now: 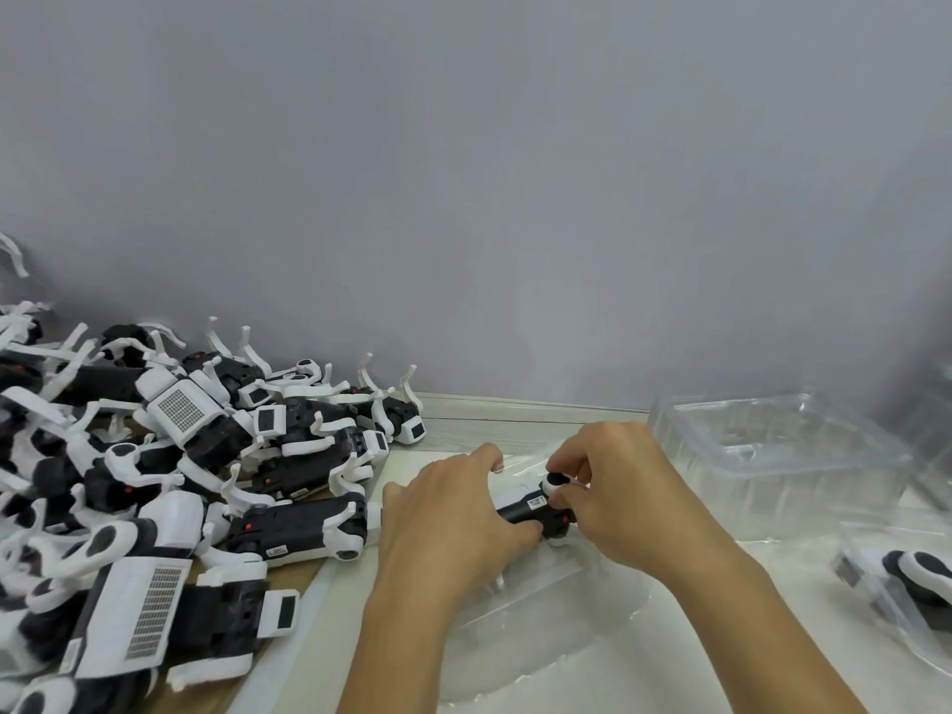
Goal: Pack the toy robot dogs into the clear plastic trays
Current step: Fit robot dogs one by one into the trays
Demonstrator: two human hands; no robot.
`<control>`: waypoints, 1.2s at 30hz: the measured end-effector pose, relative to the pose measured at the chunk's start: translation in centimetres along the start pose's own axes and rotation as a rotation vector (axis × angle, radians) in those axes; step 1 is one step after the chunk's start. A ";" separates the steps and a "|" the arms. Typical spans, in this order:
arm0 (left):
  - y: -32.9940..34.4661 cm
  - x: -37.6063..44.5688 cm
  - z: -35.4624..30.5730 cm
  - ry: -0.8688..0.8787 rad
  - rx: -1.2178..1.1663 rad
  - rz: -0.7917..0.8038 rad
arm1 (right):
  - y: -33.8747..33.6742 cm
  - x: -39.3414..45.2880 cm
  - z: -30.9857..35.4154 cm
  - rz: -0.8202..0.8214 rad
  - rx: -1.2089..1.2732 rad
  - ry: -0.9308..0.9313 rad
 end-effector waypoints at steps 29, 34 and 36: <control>-0.7 -0.4 1.6 0.017 -0.460 0.027 | -1.0 -0.4 -1.5 0.139 -0.063 0.102; -1.0 -0.1 2.1 0.029 -0.570 -0.167 | -1.7 0.0 -2.1 0.027 0.025 0.057; -1.2 -0.1 2.2 0.032 -0.572 -0.192 | -1.6 0.1 -2.3 0.000 0.082 0.045</control>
Point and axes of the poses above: each hand's wrist, its own x-axis towards the middle knuckle, its own y-axis out of the palm, z = x × y, the point moved 6 cm from there along x, towards the middle knuckle, and after that the axes turned 11 degrees about y, right-handed, at the moved point
